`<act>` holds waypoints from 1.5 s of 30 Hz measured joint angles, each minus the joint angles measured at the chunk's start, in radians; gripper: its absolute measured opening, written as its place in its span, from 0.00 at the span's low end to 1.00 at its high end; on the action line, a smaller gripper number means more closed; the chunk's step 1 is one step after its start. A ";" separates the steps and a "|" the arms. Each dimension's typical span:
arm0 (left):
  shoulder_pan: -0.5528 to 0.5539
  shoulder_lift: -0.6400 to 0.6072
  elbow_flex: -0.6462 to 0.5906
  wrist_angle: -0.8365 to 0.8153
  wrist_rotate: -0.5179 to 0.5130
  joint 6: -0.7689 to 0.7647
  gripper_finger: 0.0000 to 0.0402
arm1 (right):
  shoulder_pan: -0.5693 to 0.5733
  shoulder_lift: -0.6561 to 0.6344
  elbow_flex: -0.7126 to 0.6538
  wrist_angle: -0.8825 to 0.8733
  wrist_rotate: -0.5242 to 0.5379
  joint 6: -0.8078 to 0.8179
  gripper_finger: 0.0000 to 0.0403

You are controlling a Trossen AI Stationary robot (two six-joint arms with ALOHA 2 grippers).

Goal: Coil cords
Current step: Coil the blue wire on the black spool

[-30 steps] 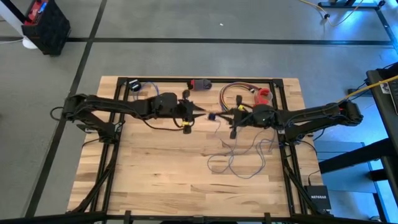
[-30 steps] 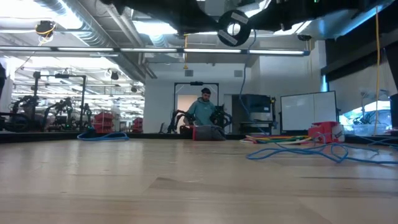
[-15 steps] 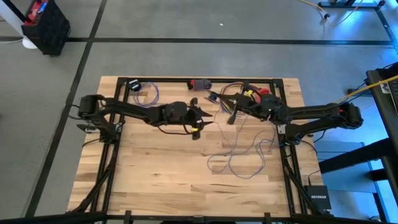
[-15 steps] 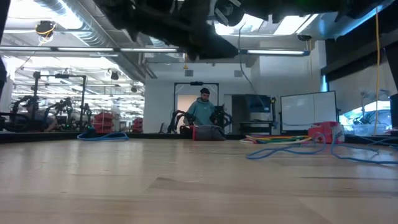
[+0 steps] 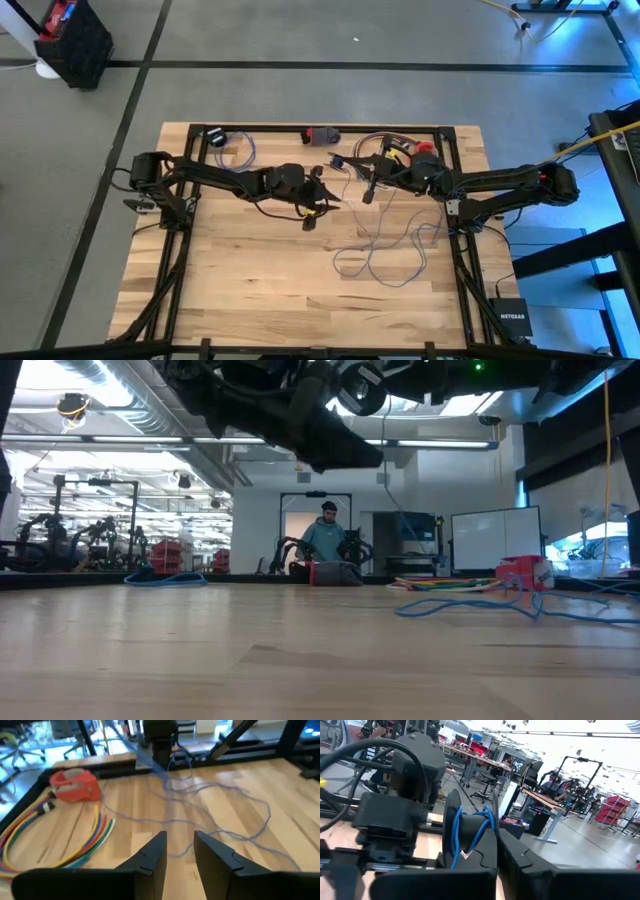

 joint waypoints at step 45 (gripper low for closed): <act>0.044 -0.043 0.000 -0.152 -0.284 -0.002 0.01 | 0.000 -0.076 0.000 -0.128 -0.087 0.054 0.01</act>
